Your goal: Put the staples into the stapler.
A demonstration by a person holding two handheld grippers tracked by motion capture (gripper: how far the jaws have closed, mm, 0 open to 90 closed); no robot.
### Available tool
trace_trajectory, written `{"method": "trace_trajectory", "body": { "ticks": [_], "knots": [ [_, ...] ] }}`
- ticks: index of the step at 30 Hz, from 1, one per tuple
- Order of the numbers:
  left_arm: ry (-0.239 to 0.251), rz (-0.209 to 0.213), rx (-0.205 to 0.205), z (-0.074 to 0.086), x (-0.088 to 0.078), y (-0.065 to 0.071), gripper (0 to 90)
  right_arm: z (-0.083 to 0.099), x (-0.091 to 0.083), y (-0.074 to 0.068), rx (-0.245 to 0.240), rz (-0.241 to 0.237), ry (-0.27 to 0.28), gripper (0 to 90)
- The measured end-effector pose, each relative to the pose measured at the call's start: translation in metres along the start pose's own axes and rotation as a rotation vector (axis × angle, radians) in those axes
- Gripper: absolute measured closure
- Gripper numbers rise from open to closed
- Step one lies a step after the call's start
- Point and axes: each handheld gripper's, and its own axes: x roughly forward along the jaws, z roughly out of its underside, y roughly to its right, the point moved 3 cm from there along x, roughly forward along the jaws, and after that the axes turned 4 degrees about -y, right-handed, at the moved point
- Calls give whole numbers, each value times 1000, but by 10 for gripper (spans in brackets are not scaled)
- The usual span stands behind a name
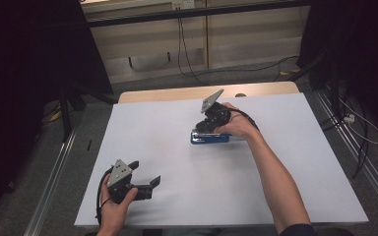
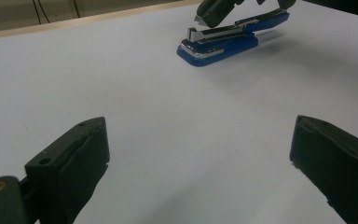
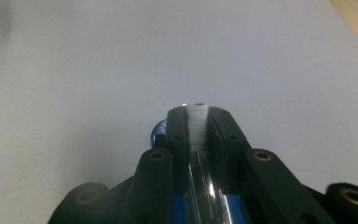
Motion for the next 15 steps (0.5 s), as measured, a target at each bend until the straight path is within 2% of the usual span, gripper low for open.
{"method": "trace_trajectory", "body": {
  "ticks": [15],
  "knots": [
    [-1,1,3,0,0,0,49,4,5,1,-24,2,-30,791]
  ]
}}
